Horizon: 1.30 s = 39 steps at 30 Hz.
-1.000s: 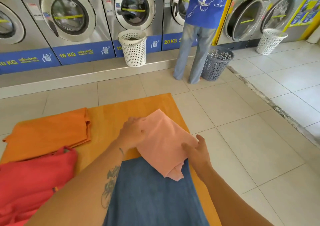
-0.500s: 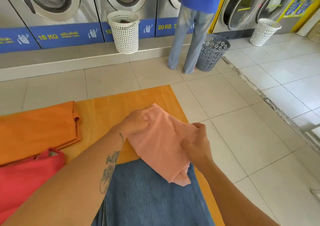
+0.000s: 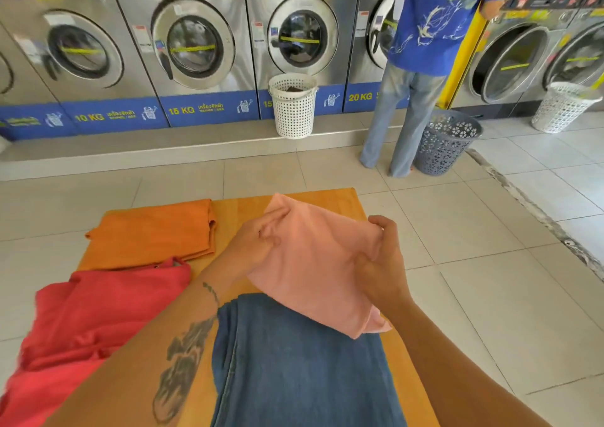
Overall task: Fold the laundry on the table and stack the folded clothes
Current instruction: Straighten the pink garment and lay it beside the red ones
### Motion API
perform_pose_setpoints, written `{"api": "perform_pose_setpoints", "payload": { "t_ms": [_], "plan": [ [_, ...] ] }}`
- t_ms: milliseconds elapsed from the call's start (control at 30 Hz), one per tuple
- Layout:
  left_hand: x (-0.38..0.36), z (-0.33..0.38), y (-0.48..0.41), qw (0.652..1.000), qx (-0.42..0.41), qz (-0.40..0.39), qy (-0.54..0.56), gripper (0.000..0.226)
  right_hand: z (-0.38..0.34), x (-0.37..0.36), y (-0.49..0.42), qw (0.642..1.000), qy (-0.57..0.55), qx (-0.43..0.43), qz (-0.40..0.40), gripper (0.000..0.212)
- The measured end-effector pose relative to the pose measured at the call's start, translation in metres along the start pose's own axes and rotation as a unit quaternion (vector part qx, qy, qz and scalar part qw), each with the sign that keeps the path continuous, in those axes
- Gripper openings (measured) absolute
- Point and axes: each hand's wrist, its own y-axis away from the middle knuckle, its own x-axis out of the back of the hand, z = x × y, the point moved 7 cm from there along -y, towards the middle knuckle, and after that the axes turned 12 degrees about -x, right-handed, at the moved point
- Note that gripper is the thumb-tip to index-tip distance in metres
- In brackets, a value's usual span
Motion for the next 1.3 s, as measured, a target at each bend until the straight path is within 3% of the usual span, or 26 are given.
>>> {"api": "perform_pose_setpoints", "payload": {
  "t_ms": [300,400,600,933,1133,1300],
  "plan": [
    [0.066,0.003,0.161,0.991,0.020,0.132,-0.030,0.055,-0.019,-0.069,0.084,0.987,-0.035,0.058,-0.147,0.061],
    [0.091,-0.014,0.225,0.977,0.017,0.201,-0.071,0.053,-0.024,-0.105,0.128,0.976,-0.022,0.071,-0.203,0.059],
    [0.136,-0.068,0.350,0.951,0.055,0.303,-0.041,0.045,-0.020,-0.191,0.214,0.966,0.004,0.082,-0.245,0.065],
    [0.202,-0.149,0.458,0.946,0.110,0.305,-0.023,0.041,-0.022,-0.293,0.303,0.962,0.044,0.086,-0.256,0.055],
    [0.177,-0.203,0.476,0.960,0.175,0.187,-0.110,0.043,0.024,-0.312,0.323,0.924,0.248,0.087,-0.277,0.050],
    [0.175,-0.203,0.478,0.961,0.148,0.169,-0.160,0.050,0.030,-0.316,0.321,0.896,0.315,0.082,-0.302,0.059]
  ]
}}
